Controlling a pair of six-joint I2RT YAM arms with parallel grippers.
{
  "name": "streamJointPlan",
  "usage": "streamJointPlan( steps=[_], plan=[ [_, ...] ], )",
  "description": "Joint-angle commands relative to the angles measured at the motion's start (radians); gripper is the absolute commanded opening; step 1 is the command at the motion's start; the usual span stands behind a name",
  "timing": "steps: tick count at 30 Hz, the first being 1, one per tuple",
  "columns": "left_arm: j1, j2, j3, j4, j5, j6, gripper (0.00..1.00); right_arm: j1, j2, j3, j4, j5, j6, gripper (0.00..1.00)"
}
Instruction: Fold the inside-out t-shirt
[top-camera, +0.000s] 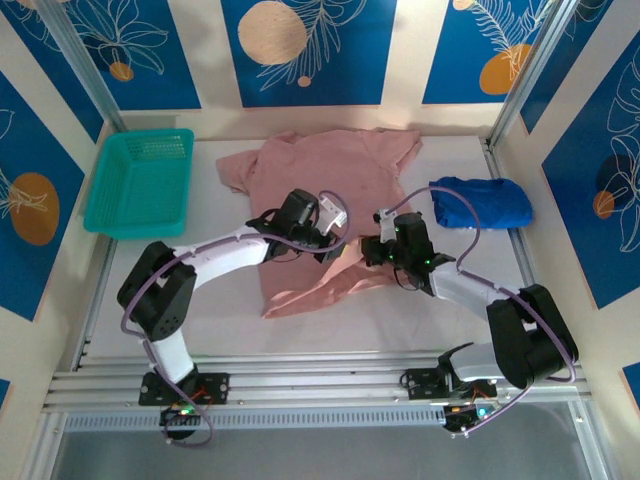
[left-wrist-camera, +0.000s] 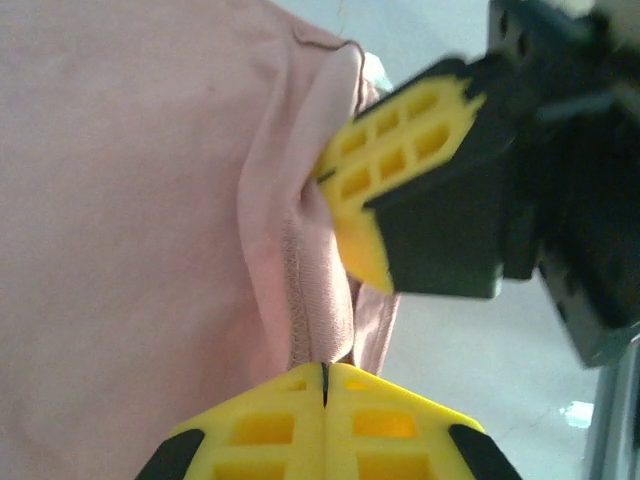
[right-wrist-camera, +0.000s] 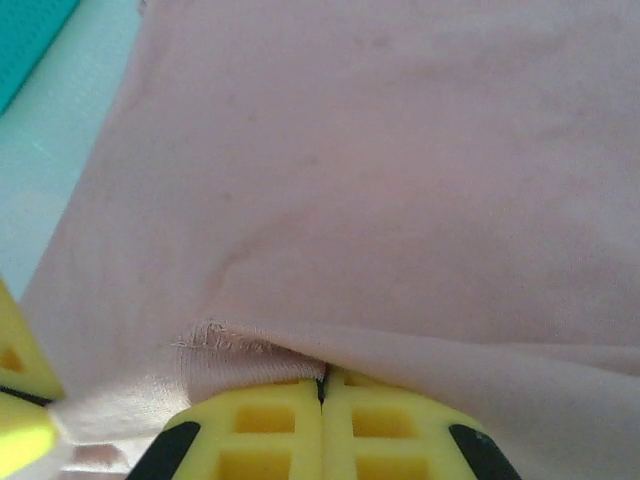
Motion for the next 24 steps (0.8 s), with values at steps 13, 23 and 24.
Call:
streamJointPlan(
  steps=[13,23,24],
  plan=[
    [-0.014,0.025,-0.037,0.074,-0.006,0.075,0.52,-0.034,-0.005,0.076,-0.058,-0.122,0.131,0.00],
    [-0.012,0.174,0.123,0.049,-0.022,0.116,0.50,-0.053,-0.073,0.029,-0.079,-0.119,0.131,0.00],
    [-0.012,0.184,0.138,0.046,0.002,0.114,0.40,-0.056,-0.085,0.021,-0.084,-0.114,0.135,0.00]
  ],
)
